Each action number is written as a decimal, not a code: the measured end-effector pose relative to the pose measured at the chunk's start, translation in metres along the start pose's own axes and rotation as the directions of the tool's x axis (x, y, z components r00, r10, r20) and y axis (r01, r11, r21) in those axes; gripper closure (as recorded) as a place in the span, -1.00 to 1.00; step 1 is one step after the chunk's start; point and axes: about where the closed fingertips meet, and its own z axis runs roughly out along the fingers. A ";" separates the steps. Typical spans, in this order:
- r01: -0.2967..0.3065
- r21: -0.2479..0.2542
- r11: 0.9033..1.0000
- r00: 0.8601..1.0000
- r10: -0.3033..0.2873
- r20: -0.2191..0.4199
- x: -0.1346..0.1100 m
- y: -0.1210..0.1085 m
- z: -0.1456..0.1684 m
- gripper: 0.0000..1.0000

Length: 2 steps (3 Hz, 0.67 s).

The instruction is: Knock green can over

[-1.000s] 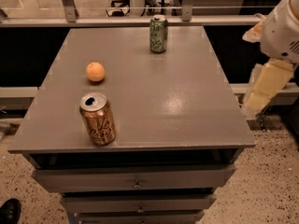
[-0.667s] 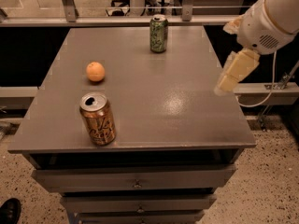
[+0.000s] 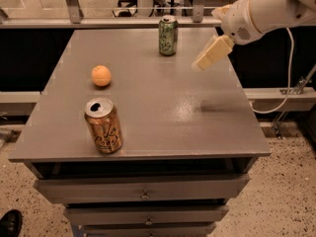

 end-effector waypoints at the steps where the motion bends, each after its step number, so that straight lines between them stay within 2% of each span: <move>1: -0.070 0.087 0.994 0.989 0.058 0.134 -0.019 -0.031 0.031 -1.00; 2: -0.070 0.087 0.994 0.989 0.058 0.134 -0.019 -0.031 0.031 -1.00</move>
Offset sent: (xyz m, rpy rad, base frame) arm 0.0293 0.0148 0.0000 0.1037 -0.0448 -0.0340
